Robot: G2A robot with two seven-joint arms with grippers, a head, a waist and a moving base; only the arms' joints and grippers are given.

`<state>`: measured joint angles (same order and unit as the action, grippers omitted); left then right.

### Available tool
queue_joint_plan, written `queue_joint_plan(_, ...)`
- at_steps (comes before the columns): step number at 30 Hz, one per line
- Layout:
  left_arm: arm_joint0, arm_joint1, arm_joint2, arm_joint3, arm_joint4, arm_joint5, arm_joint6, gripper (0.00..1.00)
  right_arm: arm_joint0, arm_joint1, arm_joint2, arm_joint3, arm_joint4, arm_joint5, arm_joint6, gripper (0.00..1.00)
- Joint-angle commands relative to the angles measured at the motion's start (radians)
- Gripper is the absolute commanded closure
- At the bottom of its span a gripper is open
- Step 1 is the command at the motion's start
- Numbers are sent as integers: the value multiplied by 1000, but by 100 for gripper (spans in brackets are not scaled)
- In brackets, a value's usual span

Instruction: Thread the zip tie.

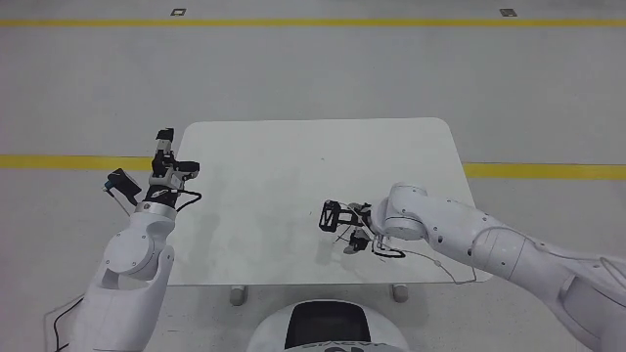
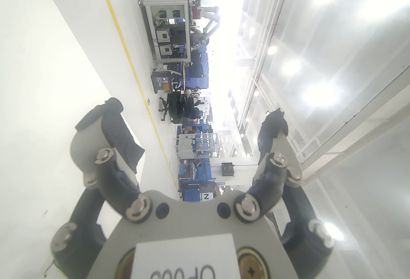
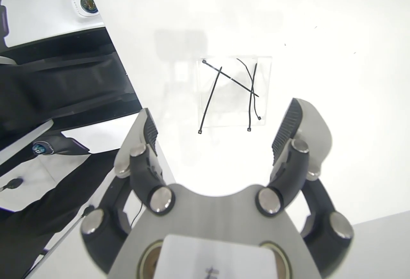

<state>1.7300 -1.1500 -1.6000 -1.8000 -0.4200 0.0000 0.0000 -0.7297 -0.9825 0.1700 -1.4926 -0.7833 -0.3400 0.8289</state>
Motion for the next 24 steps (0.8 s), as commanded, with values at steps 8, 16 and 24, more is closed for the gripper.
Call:
queue_joint_plan(8, 0, 0, 0, 0, 0, 0, 0, 0, 34, 8, 10, -7, 165, 0, 111, 0)
queue_joint_plan(16, 0, 0, 0, 0, 0, 0, 0, 0, 80, -22, 0, 37, 307, 0, 263, 0)
queue_joint_plan(24, 0, 0, 0, 0, 0, 0, 0, 0, 61, -27, 0, 50, 295, 0, 271, 0)
